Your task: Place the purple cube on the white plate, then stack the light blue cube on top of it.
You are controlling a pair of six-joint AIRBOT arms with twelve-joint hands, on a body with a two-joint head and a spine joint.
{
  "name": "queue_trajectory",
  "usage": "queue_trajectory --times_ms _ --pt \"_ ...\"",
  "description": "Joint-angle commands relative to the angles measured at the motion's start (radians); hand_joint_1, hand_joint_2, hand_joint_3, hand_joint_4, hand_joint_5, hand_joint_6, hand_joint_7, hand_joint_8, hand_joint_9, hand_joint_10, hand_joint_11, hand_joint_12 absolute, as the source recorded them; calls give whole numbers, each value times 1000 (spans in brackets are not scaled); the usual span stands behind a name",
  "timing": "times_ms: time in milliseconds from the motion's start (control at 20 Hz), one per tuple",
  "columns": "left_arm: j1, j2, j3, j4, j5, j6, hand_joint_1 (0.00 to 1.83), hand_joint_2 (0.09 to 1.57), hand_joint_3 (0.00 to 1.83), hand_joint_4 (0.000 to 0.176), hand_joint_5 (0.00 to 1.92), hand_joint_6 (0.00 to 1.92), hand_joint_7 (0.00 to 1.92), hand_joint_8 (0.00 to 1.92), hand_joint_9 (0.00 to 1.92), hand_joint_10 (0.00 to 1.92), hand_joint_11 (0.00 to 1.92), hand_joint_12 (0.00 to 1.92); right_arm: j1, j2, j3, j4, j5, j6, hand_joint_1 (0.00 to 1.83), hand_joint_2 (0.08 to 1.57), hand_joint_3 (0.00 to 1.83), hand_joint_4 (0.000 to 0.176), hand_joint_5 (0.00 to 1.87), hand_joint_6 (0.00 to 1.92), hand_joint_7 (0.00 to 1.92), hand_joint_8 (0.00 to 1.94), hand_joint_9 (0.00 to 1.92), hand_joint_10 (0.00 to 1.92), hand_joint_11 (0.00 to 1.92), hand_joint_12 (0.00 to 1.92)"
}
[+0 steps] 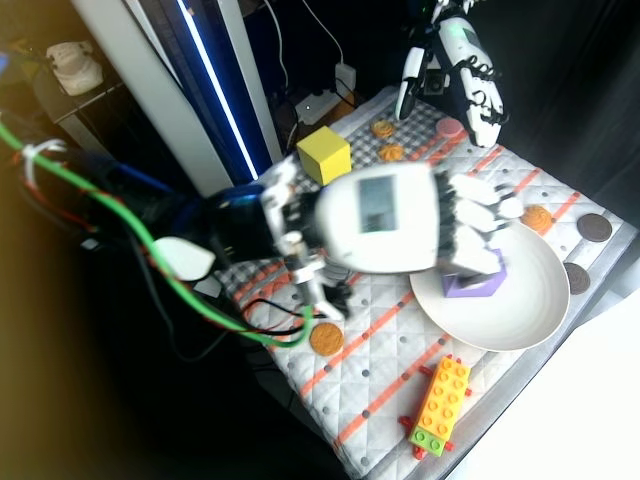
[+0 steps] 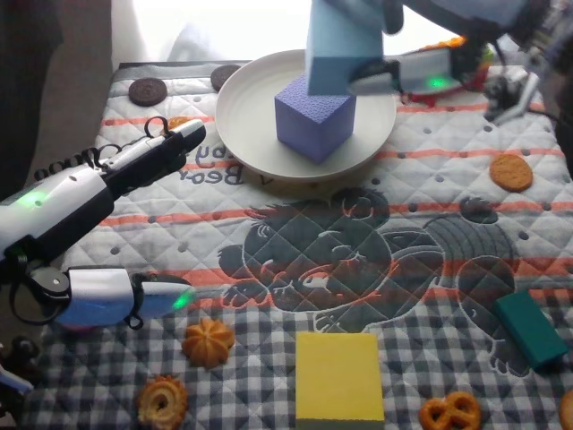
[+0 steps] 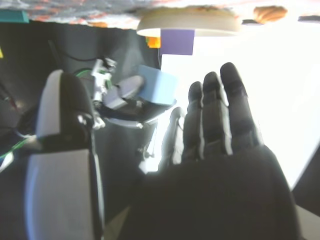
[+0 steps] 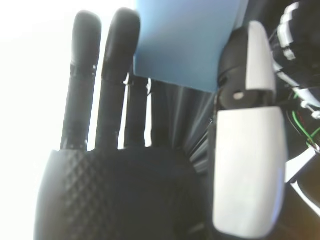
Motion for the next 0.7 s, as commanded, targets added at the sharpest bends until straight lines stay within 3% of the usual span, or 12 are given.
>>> queue_trajectory --times_ms 0,50,100,150,200,250,350,400,500,550,600,650 --pt "-12 0 6 15 -110 -8 994 957 1 134 53 10 221 8 225 11 0 638 19 0 3 19 78 -23 1387 1070 0 0 982 972 1130 522 1053 1080 845 1125" --pt "-14 -2 8 17 -108 -8 1005 954 0 132 57 6 222 4 223 7 0 606 28 -12 6 19 63 -44 1386 1070 2 0 985 963 1113 557 1046 1086 834 1125" --pt "-16 -4 10 20 -105 -8 994 957 1 147 57 3 218 1 219 4 0 552 28 -24 15 19 53 -47 1387 1069 0 0 1000 938 1134 553 1023 1103 736 1157" --pt "-18 -6 12 25 -102 -8 972 956 1 147 41 0 198 0 209 0 0 541 28 -32 25 21 42 -47 1302 1067 2 0 1122 592 1078 976 1007 1190 812 1494" --pt "-20 -7 13 27 -100 -8 981 959 1 148 38 0 192 0 198 1 0 496 28 -39 35 29 33 -47 1267 1064 2 0 1126 616 1081 978 1019 1168 855 1543" --pt "-21 -8 13 29 -100 -8 979 953 0 153 36 0 192 1 196 2 0 487 27 -44 41 35 28 -47 1283 1063 0 0 1119 564 1108 1015 1254 1323 1200 1631" --pt "-23 -8 14 31 -100 -8 1004 947 0 174 28 2 174 4 176 9 0 422 27 -60 54 43 17 -43 1245 1065 1 15 1064 842 1132 767 1103 943 875 1419" --pt "-24 -8 14 32 -101 -8 966 948 0 145 27 1 181 4 203 14 0 589 27 -67 59 43 15 -37 1358 1065 0 0 1016 936 1145 581 1053 1034 789 1242" --pt "-25 -9 14 32 -101 -8 969 958 2 156 24 1 182 2 207 11 0 582 24 -74 64 43 10 -33 1380 1077 0 0 981 1023 1150 572 969 1075 593 1110" --pt "-26 -9 14 33 -101 -8 973 968 3 162 9 1 172 1 196 4 0 539 21 -76 65 43 9 -33 1275 1068 0 0 1018 986 1182 571 1017 1062 689 1420" --pt "-26 -9 14 33 -101 -8 980 963 1 157 17 3 184 4 198 4 0 488 19 -79 66 46 8 -33 1253 1066 0 0 1022 978 1192 570 1034 958 696 1448" --pt "-26 -9 14 33 -101 -11 977 949 0 169 11 1 180 2 192 1 0 448 15 -81 67 53 8 -33 1359 1072 0 0 990 948 1191 466 1001 1152 681 1382"
